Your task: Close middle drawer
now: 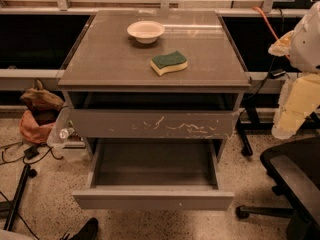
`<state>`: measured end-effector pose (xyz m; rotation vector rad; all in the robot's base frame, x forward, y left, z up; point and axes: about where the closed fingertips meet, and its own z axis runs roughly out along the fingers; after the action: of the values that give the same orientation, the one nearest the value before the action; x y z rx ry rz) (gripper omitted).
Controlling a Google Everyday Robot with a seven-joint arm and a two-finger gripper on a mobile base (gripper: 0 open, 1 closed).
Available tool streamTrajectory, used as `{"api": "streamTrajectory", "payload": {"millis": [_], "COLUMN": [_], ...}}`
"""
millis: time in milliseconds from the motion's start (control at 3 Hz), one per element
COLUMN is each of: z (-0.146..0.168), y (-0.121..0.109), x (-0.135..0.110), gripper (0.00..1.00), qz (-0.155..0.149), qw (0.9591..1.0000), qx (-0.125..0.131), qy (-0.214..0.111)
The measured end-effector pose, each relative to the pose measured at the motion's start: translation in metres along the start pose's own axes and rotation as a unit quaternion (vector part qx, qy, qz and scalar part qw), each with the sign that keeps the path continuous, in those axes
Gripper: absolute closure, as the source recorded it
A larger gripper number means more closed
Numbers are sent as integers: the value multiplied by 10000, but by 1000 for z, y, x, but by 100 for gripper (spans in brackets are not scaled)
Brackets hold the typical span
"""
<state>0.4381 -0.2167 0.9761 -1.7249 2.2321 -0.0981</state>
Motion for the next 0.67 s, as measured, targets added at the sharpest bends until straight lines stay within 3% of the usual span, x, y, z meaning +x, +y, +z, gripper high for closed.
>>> {"api": "streamTrajectory", "payload": {"millis": [667], "z": [8], "y": [3], "x": [-2], "gripper": [0], "qz": [-22], "qw": [10000], "qx": [-70], "qy": [-4]}}
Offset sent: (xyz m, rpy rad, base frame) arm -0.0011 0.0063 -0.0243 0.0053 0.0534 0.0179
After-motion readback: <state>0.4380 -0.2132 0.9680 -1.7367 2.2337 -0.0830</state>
